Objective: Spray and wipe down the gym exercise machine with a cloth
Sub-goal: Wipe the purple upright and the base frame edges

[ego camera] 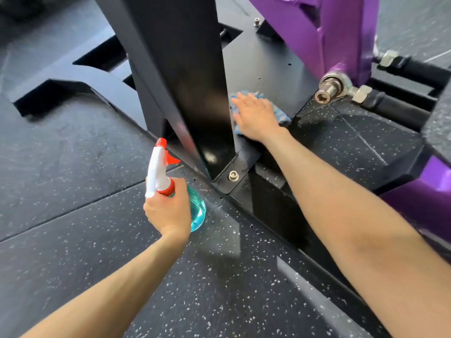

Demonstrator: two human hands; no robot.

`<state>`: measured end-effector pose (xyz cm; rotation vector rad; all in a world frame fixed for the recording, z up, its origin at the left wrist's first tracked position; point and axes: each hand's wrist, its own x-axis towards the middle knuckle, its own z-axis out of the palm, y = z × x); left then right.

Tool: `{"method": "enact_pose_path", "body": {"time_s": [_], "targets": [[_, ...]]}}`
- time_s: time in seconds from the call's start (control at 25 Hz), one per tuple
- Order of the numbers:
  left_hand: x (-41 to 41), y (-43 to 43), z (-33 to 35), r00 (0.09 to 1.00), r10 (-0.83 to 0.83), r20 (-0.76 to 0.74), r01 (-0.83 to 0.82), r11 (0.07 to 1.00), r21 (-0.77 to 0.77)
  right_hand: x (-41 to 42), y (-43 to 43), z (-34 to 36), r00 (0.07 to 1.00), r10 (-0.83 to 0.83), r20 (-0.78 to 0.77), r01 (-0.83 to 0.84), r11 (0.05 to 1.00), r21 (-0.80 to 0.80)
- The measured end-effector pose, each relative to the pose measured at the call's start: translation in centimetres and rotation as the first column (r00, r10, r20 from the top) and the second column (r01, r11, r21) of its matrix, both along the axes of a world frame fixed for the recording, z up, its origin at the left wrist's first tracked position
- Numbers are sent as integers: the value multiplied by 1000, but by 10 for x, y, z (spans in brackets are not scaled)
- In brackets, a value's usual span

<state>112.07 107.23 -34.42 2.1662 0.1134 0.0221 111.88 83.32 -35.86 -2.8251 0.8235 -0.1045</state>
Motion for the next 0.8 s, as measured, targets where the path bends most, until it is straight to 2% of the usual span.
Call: {"method": "enact_pose_path", "body": {"time_s": [0.08, 0.12, 0.16, 0.2, 0.28, 0.32, 0.36, 0.4, 0.44, 0.48, 0.52, 0.6, 0.68, 0.72, 0.8], "targets": [[5, 3, -4, 1000, -24, 10, 24, 999, -33, -2, 18, 6, 965, 255, 54, -254, 967, -29], [7, 5, -7, 999, -37, 19, 38, 998, -58, -12, 16, 4, 913, 401, 77, -401, 916, -24], [9, 7, -12, 999, -43, 24, 45, 997, -70, -17, 6, 2, 890, 451, 70, -451, 892, -16], [9, 8, -16, 999, -43, 28, 45, 997, -66, -15, -4, 2, 918, 395, 46, -393, 919, -34], [8, 9, -22, 998, -26, 48, 29, 998, -49, 8, -13, 6, 997, 76, 3, -76, 997, -16], [8, 9, -22, 998, -26, 60, 29, 998, -52, 20, -5, 13, 1000, 0, 3, 0, 1000, 5], [9, 8, -21, 997, -43, 68, 46, 997, -55, 23, 4, 15, 995, 69, 66, -69, 998, -9], [11, 8, -19, 995, -66, 75, 69, 996, -50, 16, 13, 14, 957, 200, 209, -197, 980, -32], [13, 9, -16, 993, -82, 84, 85, 996, -38, 3, 16, 7, 871, 334, 361, -337, 940, -56], [14, 10, -16, 992, -86, 91, 89, 995, -35, -16, 15, -4, 792, 408, 454, -437, 898, -47], [14, 11, -17, 992, -89, 91, 92, 995, -38, -33, 8, -12, 787, 385, 482, -455, 890, 32], [12, 11, -20, 994, -89, 67, 93, 994, -60, -32, -14, -20, 891, 217, 399, -291, 947, 136], [9, 10, -22, 992, -101, 70, 106, 992, -69, -7, -21, -17, 984, 18, 175, -34, 996, 87], [10, 11, -22, 991, -107, 81, 113, 991, -72, 3, -14, -9, 991, 17, 130, -20, 999, 26], [11, 10, -21, 990, -105, 90, 110, 993, -50, -3, 5, -7, 945, 197, 260, -183, 980, -77]]}}
